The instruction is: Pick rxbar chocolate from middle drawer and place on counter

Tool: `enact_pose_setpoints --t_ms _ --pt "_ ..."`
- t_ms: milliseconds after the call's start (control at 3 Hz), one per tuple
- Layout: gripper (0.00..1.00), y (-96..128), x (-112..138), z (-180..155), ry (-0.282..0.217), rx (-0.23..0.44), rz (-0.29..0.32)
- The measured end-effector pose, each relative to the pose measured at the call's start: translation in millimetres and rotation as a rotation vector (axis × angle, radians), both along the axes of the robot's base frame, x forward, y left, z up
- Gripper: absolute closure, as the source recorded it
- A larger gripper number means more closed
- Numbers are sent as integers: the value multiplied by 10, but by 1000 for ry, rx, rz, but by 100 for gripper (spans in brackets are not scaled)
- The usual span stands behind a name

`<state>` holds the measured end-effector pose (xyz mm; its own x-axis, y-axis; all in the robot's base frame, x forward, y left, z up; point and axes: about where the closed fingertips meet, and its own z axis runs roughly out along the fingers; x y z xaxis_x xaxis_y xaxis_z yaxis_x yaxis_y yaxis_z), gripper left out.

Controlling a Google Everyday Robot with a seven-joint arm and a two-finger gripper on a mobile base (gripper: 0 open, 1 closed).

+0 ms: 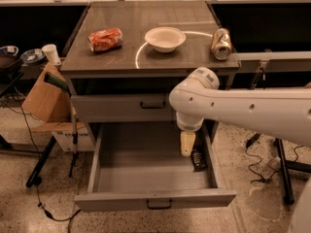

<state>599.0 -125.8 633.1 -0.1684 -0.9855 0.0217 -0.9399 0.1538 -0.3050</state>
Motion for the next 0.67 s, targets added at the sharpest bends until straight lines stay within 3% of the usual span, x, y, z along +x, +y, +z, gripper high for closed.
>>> enact_pose_setpoints --t_ms 333,667 --pt "0 -178 145 -300 31 -15 4" --pt "0 -304 145 -577 104 -14 22"
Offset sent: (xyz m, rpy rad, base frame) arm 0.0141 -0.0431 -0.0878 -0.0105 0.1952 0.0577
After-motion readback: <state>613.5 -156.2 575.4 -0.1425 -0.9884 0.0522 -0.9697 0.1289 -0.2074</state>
